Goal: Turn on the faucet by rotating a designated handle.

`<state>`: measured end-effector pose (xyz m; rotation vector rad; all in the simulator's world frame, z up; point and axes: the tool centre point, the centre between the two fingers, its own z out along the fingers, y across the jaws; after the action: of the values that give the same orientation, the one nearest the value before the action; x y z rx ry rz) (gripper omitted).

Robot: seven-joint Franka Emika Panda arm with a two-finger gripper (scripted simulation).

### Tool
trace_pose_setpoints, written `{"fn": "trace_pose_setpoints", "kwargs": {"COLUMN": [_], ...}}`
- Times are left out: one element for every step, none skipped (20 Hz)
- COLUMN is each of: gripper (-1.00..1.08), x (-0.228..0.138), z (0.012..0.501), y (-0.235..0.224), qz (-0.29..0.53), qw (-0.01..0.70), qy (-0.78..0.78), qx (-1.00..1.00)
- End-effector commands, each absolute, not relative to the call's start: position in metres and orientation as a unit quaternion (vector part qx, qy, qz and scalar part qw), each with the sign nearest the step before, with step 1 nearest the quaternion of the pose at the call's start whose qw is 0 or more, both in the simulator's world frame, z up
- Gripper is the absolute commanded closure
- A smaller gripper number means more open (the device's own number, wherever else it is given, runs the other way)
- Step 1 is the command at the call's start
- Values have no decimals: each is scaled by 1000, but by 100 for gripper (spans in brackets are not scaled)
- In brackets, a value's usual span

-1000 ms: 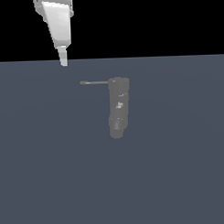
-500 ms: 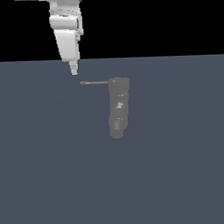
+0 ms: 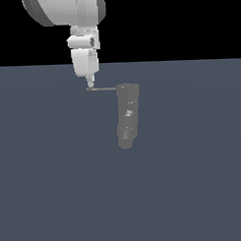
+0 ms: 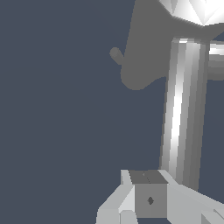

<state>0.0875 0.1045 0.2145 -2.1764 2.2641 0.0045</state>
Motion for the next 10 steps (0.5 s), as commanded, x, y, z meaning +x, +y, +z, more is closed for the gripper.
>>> {"fn": "trace_pose_setpoints", "kwargs": {"gripper": [108, 108, 108, 108, 108, 108, 108, 108, 108, 108], "x": [97, 100, 102, 104, 106, 108, 109, 109, 110, 110], "z": [208, 206, 205, 204, 203, 202, 201, 201, 201, 200], "y": [98, 97, 95, 93, 92, 91, 90, 90, 90, 89], "qz": [1, 0, 0, 0, 0, 0, 0, 0, 0, 0], "qw": [0, 0, 0, 0, 0, 0, 0, 0, 0, 0], "qy": [735, 739, 742, 745, 748, 750, 752, 753, 753, 754], "qx": [-678, -674, -670, -667, -664, -662, -660, -658, -658, -657]}}
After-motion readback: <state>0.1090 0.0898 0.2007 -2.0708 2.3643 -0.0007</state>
